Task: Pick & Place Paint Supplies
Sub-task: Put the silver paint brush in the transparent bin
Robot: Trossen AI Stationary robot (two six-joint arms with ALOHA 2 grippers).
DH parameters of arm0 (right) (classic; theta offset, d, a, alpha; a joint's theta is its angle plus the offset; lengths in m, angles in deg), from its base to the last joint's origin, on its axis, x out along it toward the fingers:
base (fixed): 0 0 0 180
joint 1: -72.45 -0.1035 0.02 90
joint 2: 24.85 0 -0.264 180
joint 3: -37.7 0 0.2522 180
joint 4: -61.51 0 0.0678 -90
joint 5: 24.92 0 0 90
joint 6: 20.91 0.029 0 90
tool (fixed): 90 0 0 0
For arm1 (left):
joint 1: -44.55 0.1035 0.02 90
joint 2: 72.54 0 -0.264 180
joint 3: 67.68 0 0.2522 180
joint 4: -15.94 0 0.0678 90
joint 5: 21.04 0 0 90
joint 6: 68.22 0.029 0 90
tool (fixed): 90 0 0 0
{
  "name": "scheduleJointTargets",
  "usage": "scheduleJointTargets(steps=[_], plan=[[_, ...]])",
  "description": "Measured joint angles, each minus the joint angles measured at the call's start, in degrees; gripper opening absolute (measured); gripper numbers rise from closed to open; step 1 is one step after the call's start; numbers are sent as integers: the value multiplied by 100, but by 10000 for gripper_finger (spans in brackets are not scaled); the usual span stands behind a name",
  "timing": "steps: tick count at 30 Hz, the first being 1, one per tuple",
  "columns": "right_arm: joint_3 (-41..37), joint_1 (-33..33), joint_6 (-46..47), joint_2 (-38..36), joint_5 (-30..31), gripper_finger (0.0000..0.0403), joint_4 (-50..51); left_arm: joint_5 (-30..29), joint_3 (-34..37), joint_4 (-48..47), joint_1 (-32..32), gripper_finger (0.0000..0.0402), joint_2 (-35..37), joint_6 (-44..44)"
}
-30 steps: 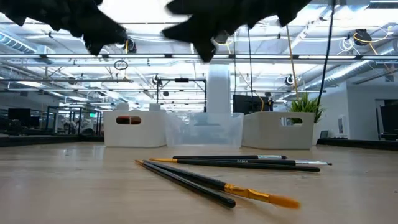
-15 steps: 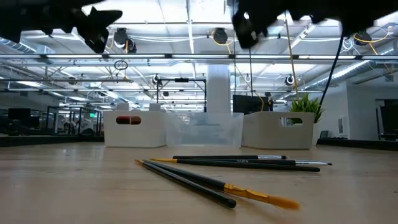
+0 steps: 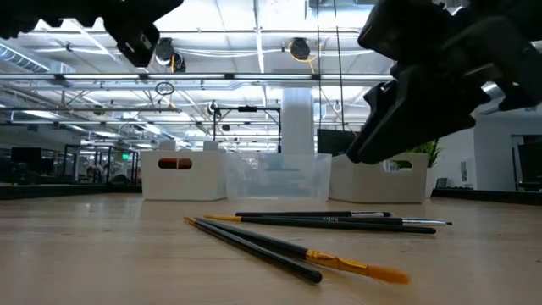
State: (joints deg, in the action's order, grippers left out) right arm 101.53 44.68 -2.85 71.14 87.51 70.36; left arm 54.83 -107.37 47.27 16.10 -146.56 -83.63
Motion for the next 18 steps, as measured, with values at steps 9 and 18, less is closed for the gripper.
scheduleJointTargets(steps=[9, 18], plan=[[-246, 11, -126, 39, -17, 9, -17, -15, -1044, -1, -15, 175, -1418, -877], [-553, 149, -75, 40, -193, 2, -85, -44, -1395, -47, 109, 175, -1941, -809]])
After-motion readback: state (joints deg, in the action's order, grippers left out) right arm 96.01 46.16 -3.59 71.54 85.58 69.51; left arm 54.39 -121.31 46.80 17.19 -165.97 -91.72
